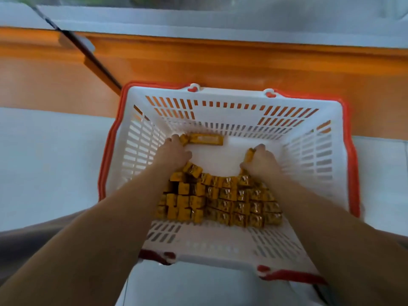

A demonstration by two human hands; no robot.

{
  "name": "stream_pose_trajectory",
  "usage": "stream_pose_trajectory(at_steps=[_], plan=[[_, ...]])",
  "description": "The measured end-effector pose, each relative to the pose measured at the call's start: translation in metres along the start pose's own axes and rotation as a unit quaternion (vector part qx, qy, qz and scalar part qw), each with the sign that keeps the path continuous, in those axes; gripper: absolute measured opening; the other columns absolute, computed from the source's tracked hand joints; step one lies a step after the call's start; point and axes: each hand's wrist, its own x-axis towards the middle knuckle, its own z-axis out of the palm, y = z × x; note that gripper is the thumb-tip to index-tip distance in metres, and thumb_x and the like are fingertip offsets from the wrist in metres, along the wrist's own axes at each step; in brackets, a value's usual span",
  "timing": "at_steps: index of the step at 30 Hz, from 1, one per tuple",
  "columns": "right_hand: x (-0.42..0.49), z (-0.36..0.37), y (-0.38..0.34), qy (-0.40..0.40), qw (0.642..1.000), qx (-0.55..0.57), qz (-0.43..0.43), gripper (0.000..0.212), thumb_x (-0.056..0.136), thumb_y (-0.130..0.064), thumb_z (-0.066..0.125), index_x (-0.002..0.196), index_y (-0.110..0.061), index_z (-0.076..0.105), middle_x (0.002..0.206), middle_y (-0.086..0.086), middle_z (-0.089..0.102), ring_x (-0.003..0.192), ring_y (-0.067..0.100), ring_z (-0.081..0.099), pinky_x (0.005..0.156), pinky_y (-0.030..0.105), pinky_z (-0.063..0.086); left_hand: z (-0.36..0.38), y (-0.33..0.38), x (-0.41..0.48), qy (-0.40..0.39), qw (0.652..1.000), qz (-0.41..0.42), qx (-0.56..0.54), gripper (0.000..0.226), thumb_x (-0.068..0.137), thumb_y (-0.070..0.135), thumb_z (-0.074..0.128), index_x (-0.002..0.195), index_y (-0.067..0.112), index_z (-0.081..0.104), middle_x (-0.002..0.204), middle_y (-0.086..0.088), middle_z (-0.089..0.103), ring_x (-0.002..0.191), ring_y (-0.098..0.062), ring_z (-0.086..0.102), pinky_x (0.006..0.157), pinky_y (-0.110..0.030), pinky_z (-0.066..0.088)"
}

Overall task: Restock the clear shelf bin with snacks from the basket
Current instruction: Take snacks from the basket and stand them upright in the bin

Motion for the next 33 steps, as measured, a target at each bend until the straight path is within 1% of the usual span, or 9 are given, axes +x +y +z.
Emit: stream_pose_trajectory(at_steps=[4,7,10,14,18,20,24,29,33], plan=[[-0.001,-0.004,-0.002,0.033,0.991,0.117,-0.047,0.03,0.086,-0.025,0.068,0.109,-0.02,0.05,0.09,-0.002,0.059,0.064,0.009,0.06,0.039,0.016,0.039,0.001,0.001,0.019,0.01,0.999,-0.022,-0.043,0.064,0.089,0.038,0.069,0.143,0.013,0.047,0.139,-0.016,0.052,0.123,-0.038,0.056,0.095,-0.047,0.051],[-0.008,-0.015,-0.011,0.019,0.981,0.164,-0.103,0.007,0.089,-0.036,0.053,0.089,-0.03,0.055,0.079,-0.011,0.058,0.064,0.01,0.06,0.046,0.023,0.042,-0.002,0.003,0.027,-0.027,0.999,0.005,-0.046,0.05,0.091,0.04,0.071,0.133,0.016,0.062,0.13,-0.012,0.062,0.11,-0.03,0.063,0.083,-0.037,0.052],[-0.014,-0.019,-0.014,-0.076,0.984,0.111,-0.115,0.016,0.087,-0.036,0.048,0.085,-0.023,0.057,0.081,-0.007,0.053,0.073,0.015,0.053,0.061,0.032,0.035,-0.004,0.003,0.026,-0.066,0.996,0.061,-0.029,0.044,0.092,0.046,0.07,0.125,0.017,0.068,0.113,-0.007,0.067,0.096,-0.023,0.059,0.078,-0.033,0.043],[-0.018,-0.011,-0.004,-0.163,0.979,-0.059,-0.108,0.018,0.096,-0.029,0.047,0.106,-0.018,0.057,0.116,0.004,0.059,0.101,0.022,0.051,0.081,0.033,0.038,-0.01,0.001,0.013,-0.09,0.991,0.088,-0.038,0.04,0.092,0.057,0.064,0.113,0.024,0.068,0.108,-0.001,0.058,0.098,-0.019,0.053,0.08,-0.032,0.04],[-0.024,-0.011,-0.004,-0.193,0.974,-0.081,-0.089,0.036,0.098,-0.033,0.05,0.127,-0.013,0.058,0.137,0.011,0.055,0.119,0.026,0.05,0.094,0.035,0.038,-0.009,0.005,-0.004,-0.127,0.983,0.122,0.043,0.063,0.083,0.063,0.072,0.132,0.026,0.057,0.113,0.002,0.05,0.103,-0.02,0.047,0.084,-0.035,0.038],[-0.026,-0.014,-0.005,-0.195,0.974,-0.075,-0.082,0.044,0.099,-0.036,0.051,0.137,-0.014,0.052,0.14,0.009,0.052,0.117,0.025,0.049,0.093,0.035,0.038,-0.01,0.005,-0.008,-0.121,0.984,0.125,0.043,0.072,0.079,0.061,0.078,0.136,0.023,0.054,0.114,0.001,0.05,0.103,-0.02,0.046,0.085,-0.035,0.038],[-0.027,-0.016,-0.001,-0.194,0.974,-0.09,-0.069,0.039,0.097,-0.045,0.052,0.123,-0.016,0.055,0.119,0.007,0.058,0.1,0.022,0.053,0.083,0.035,0.041,-0.015,-0.008,-0.008,-0.129,0.985,0.112,-0.022,0.085,0.075,0.055,0.085,0.142,0.021,0.047,0.12,0.0,0.049,0.106,-0.023,0.049,0.085,-0.036,0.041],[-0.027,-0.016,0.005,-0.21,0.974,-0.056,-0.056,0.038,0.096,-0.048,0.052,0.118,-0.017,0.054,0.115,0.002,0.057,0.101,0.02,0.055,0.085,0.038,0.045,-0.017,-0.024,-0.004,-0.164,0.979,0.125,-0.012,0.105,0.069,0.049,0.091,0.153,0.025,0.034,0.125,0.002,0.046,0.11,-0.022,0.049,0.091,-0.038,0.042],[-0.027,-0.014,0.005,-0.215,0.976,-0.018,-0.042,0.044,0.096,-0.05,0.053,0.122,-0.014,0.054,0.118,0.004,0.055,0.105,0.022,0.054,0.084,0.037,0.043,-0.008,-0.026,0.0,-0.131,0.981,0.145,0.006,0.101,0.068,0.044,0.093,0.15,0.025,0.037,0.134,-0.004,0.054,0.106,-0.021,0.049,0.088,-0.037,0.041]])
